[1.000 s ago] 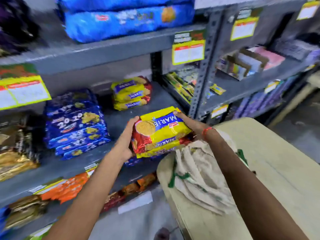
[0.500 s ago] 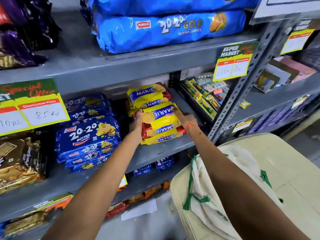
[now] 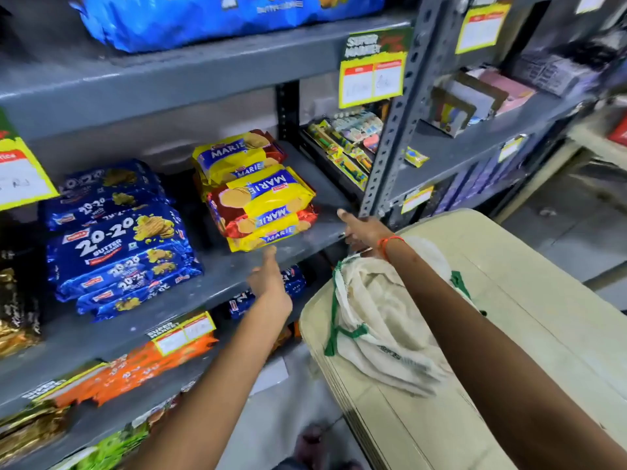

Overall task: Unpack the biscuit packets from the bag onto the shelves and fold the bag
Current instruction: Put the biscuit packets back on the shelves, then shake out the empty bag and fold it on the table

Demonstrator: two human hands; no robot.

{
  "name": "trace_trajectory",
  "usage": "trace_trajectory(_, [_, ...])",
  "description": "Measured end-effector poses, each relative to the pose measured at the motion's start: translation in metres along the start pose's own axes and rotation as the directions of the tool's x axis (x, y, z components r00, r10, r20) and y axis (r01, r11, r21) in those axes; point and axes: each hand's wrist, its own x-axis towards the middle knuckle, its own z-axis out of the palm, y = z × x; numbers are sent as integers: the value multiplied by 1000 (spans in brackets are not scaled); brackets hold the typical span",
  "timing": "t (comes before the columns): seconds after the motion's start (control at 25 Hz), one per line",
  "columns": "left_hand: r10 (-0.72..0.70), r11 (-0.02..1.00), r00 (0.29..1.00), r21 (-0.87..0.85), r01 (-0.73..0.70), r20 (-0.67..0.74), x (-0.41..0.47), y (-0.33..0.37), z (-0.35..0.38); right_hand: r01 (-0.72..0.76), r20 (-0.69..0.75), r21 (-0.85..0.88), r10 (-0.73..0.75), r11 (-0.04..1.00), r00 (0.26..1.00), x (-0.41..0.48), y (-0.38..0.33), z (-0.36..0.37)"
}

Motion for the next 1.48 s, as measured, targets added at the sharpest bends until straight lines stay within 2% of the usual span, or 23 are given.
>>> trace_trajectory(0.12, [-138, 986, 980, 110, 123, 142, -25, -47, 26, -91, 17, -39, 91, 995, 996, -36, 52, -41])
trace_trajectory(0.24, [-265, 928, 935, 325, 181, 237, -28, -89, 49, -132, -126, 94, 143, 987, 982, -66, 112, -71])
trace_trajectory(0.32, [-207, 906, 950, 412, 96, 235, -23, -111, 61, -194, -121, 172, 216, 966, 969, -76, 144, -75])
trace_trajectory(0.4, [-87, 853, 964, 518, -58, 252, -18, -125, 74, -257, -72, 164, 272, 952, 960, -81, 173, -68])
trace_trajectory(0.44, [-25, 809, 957, 568, -151, 289, -16, -127, 82, -264, -87, 152, 279, 953, 956, -81, 187, -63])
trace_trajectory(0.52, [63, 697, 910, 635, -334, 409, -13, -127, 102, -267, -209, 183, 303, 946, 930, -82, 208, -54])
trace_trajectory(0.6, [127, 550, 849, 676, -490, 513, -7, -123, 119, -293, -370, 167, 335, 941, 867, -89, 229, -46])
trace_trajectory(0.68, [208, 334, 760, 685, -647, 616, 2, -117, 138, -406, -450, 89, 400, 909, 798, -94, 250, -41])
trace_trajectory(0.76, [254, 84, 601, 602, -794, 758, 13, -111, 155, -505, -309, 172, 533, 846, 788, -94, 264, -31])
trace_trajectory(0.8, [240, -59, 509, 536, -842, 827, 20, -107, 166, -531, -178, 311, 597, 788, 782, -95, 264, -24])
trace_trajectory(0.84, [181, -201, 423, 455, -868, 888, 25, -105, 179, -569, -48, 389, 632, 725, 773, -95, 261, -16])
trace_trajectory(0.88, [94, -317, 363, 373, -872, 927, 27, -104, 189, -572, -2, 436, 637, 694, 771, -95, 259, -7])
trace_trajectory(0.92, [-13, -406, 331, 297, -864, 944, 27, -103, 196, -553, -14, 430, 617, 714, 787, -92, 259, 0])
trace_trajectory(1.0, [-242, -512, 329, 168, -842, 913, 25, -105, 214, -510, 21, 516, 585, 688, 811, -85, 256, 7])
trace_trajectory(1.04, [-326, -537, 346, 129, -834, 880, 25, -107, 220, -487, 17, 587, 592, 646, 806, -86, 252, 4])
trace_trajectory(1.08, [-365, -535, 360, 123, -836, 859, 26, -107, 226, -451, -70, 615, 615, 647, 785, -88, 255, -2])
trace_trajectory(1.12, [-350, -504, 375, 165, -848, 859, 28, -106, 230, -399, -167, 659, 641, 637, 749, -90, 264, -11])
trace_trajectory(1.2, [-269, -413, 410, 280, -866, 872, 36, -101, 234, -424, -247, 627, 683, 653, 687, -103, 278, -33])
trace_trajectory(1.28, [-274, -389, 413, 293, -873, 869, 45, -100, 227, -523, -121, 606, 720, 599, 684, -117, 287, -48])
trace_trajectory(1.36, [-294, -354, 386, 275, -894, 875, 51, -101, 220, -545, -10, 670, 740, 504, 672, -124, 289, -49])
trace_trajectory(1.48, [-267, -158, 325, 292, -943, 907, 45, -94, 221, -464, -95, 732, 749, 499, 656, -118, 287, -42])
